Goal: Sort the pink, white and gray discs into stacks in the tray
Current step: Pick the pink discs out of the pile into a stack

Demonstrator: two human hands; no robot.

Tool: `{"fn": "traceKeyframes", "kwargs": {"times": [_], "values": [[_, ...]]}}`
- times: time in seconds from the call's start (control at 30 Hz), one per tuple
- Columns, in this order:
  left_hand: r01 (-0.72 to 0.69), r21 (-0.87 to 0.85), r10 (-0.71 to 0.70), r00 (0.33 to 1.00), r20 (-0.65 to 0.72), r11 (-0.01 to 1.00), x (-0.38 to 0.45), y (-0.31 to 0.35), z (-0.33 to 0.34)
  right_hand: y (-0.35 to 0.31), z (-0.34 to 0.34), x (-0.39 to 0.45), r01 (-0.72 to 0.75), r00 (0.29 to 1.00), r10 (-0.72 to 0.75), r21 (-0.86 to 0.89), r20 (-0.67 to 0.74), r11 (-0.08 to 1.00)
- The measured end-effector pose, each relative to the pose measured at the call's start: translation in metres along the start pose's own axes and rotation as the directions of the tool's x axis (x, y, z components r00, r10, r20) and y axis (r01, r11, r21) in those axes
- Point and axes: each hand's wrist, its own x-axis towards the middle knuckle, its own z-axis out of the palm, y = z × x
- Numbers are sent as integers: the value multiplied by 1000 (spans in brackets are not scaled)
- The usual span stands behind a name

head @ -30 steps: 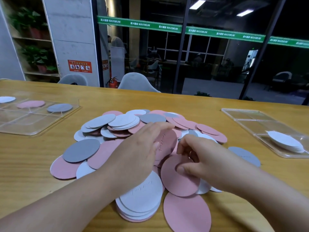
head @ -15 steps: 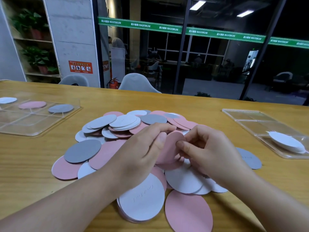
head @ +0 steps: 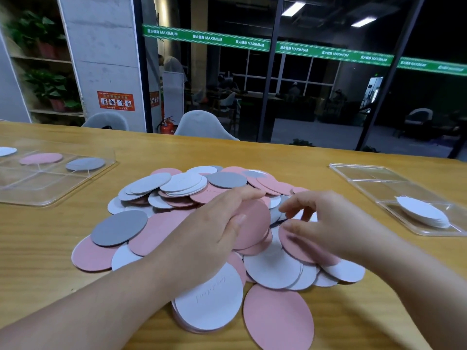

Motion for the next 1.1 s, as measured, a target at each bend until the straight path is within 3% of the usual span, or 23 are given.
{"fn": "traceKeyframes", "kwargs": {"times": [0.17, 0.3, 0.5, 0.73, 0.87, 1.0, 1.1], "values": [[0, 9, 0, 1000, -17, 1000, 0, 1, -1, 3, -17, -9, -89, 940, 142, -179, 311, 980], [-1, 7, 1, 999, -34, 1000, 0, 1, -1, 4, -20, -12, -80, 918, 179, -277, 353, 958], [10, -34, -12, 999, -42, 999, -1, 4, -1, 5, -20, -11, -97, 962, 148, -220, 229, 971], [194, -393, -250, 963, -98, 899, 3, 3, 2, -5, -15, -13, 53, 997, -49, -62, 59, 997], [137, -469, -235, 959, -157, 873, 5, 6, 4, -20, 1, -15, 225, 971, -225, -3, -77, 974], [131, -631, -213, 975, -57, 765, 4, 9, 3, -22, 21, -14, 334, 921, -326, 1, -211, 943], [86, -538, -163, 982, -97, 838, 4, 8, 7, -20, 29, -10, 368, 893, -345, 26, -290, 929]]}}
